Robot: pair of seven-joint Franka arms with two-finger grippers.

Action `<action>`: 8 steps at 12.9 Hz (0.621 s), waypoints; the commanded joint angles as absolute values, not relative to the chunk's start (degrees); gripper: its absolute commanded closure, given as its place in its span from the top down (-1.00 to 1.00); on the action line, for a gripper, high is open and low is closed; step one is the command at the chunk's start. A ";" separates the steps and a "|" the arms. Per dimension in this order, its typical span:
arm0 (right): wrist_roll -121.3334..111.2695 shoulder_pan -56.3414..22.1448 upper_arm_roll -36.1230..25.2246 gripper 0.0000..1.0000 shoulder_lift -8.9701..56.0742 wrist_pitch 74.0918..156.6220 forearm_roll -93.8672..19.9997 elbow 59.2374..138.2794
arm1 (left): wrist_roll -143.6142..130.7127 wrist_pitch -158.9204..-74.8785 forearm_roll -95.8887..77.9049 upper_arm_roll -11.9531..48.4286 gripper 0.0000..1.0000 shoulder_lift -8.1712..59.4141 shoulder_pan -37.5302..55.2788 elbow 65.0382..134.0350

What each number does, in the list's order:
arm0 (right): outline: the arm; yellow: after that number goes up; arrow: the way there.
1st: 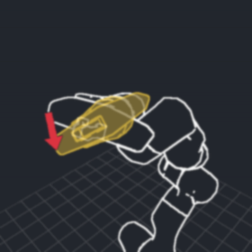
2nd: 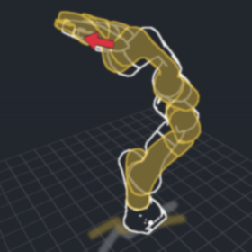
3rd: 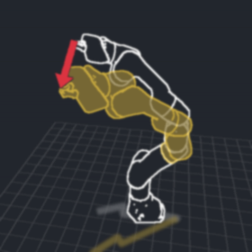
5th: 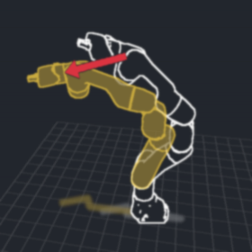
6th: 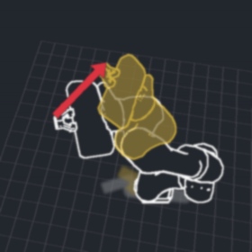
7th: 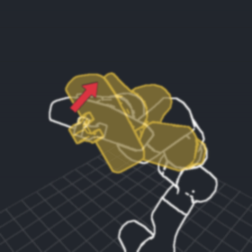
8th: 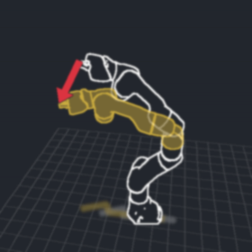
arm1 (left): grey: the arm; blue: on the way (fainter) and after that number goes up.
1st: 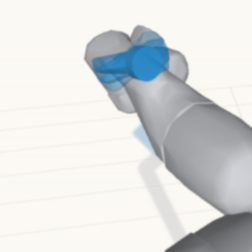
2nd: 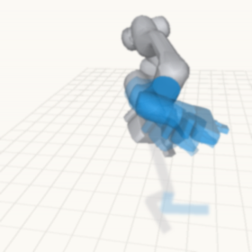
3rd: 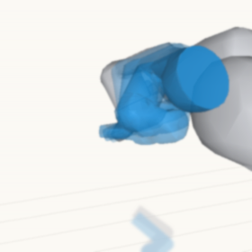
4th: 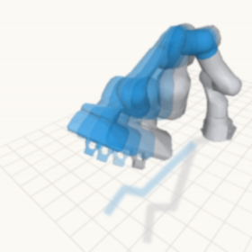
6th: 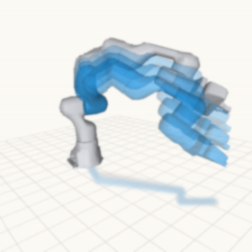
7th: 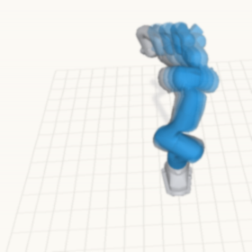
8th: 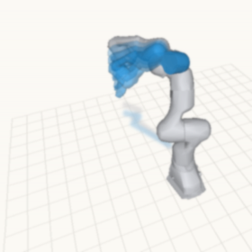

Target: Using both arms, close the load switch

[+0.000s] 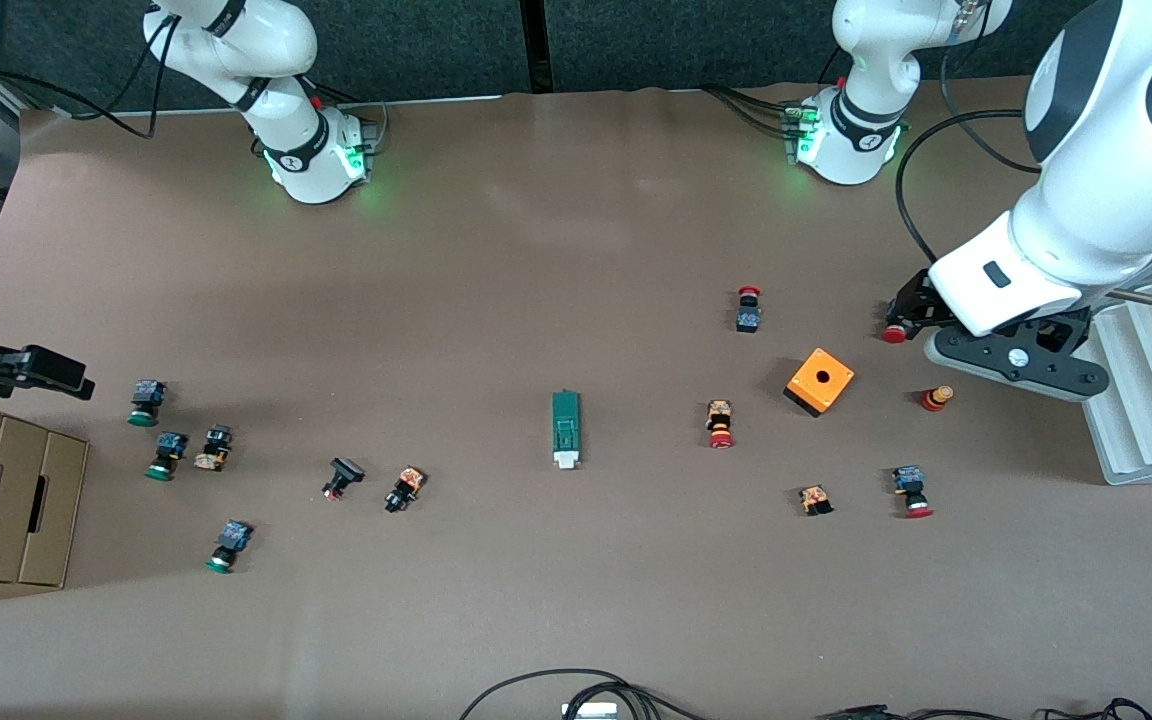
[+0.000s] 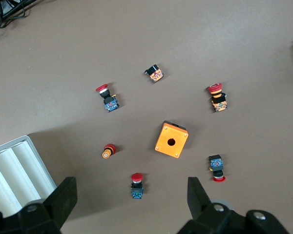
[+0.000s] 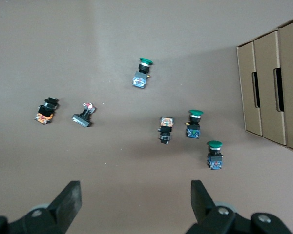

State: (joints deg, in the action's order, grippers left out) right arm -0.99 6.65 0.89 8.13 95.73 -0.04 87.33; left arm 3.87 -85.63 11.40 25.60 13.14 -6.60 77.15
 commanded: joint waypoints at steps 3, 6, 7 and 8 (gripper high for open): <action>3.16 6.94 1.93 1.00 7.12 95.27 -1.75 87.80 | 6.05 -86.04 2.39 15.35 1.00 7.31 -3.91 82.24; 2.46 6.60 2.02 1.00 7.38 95.10 -1.32 87.89 | 8.44 -92.52 1.49 4.85 1.00 0.90 2.54 91.72; 2.55 6.42 2.02 1.00 7.47 95.10 -1.06 87.89 | 8.00 -94.55 1.41 2.66 1.00 -1.30 3.07 94.28; 2.46 6.42 2.02 1.00 7.56 95.10 -1.14 87.89 | 7.91 -95.35 1.41 0.98 1.00 -2.45 3.60 95.79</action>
State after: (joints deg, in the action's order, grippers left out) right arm 2.13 6.46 1.87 8.16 95.72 -0.76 87.33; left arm 7.67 -91.95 2.29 4.67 3.55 1.72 88.44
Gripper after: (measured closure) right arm 0.000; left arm 0.000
